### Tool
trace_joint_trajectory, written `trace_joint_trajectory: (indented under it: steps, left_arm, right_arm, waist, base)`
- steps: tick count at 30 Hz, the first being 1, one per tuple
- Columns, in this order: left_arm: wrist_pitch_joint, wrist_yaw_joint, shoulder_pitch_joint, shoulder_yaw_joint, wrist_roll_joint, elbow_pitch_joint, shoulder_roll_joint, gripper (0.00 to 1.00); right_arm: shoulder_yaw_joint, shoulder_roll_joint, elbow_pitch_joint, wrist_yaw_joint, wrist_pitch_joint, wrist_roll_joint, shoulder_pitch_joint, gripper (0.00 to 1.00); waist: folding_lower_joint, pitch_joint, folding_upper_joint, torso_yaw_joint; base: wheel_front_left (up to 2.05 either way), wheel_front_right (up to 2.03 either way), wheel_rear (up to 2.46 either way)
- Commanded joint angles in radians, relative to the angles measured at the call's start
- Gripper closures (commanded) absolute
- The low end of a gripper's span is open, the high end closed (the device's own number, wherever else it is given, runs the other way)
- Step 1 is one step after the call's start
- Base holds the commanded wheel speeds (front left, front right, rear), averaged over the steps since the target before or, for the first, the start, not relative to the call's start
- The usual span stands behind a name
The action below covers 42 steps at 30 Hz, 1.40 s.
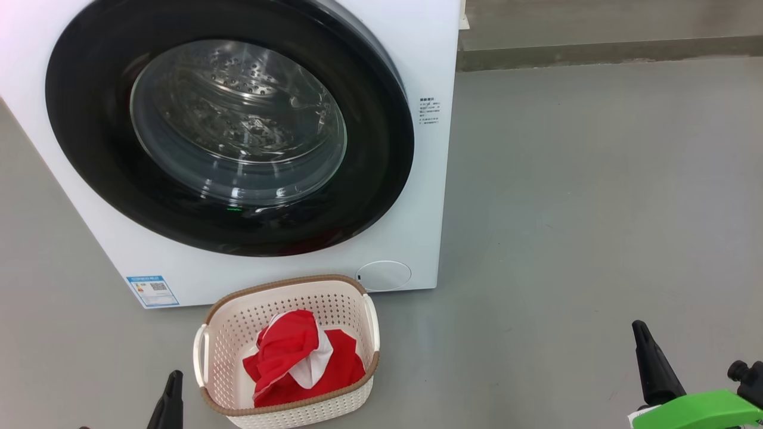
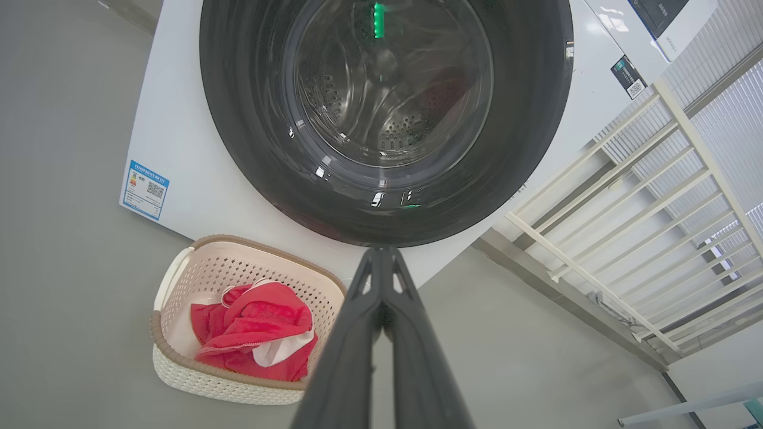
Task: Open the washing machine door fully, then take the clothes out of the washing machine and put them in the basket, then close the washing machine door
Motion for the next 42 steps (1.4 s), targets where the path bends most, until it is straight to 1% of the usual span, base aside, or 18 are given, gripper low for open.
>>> trace_joint_trajectory:
  steps: [1,11,42]
  left_arm:
    - [0.008,-0.003,-0.053,0.021,-0.033,-0.019,0.006,1.0]
    - [0.039,-0.004,-0.072,0.026,-0.153,-0.01,0.001,1.0]
    - [0.126,-0.005,-0.126,0.039,-0.482,0.017,-0.013,1.0]
  right_arm:
    - [0.0,-0.008,-0.021,0.0,0.005,0.031,-0.059,1.0]
    - [-0.004,-0.006,-0.017,-0.001,0.038,0.142,-0.077,1.0]
    - [-0.016,0.0,-0.005,-0.001,0.126,0.443,-0.127,1.0]
  waist:
    - [-0.0001,0.002,0.0,0.001]
    - [-0.0001,0.011,0.0,0.005]
    - [-0.0001,0.038,0.0,0.017]
  base:
    - [0.0,0.0,0.0]
    - [0.0,0.0,0.0]
    - [0.0,0.0,0.0]
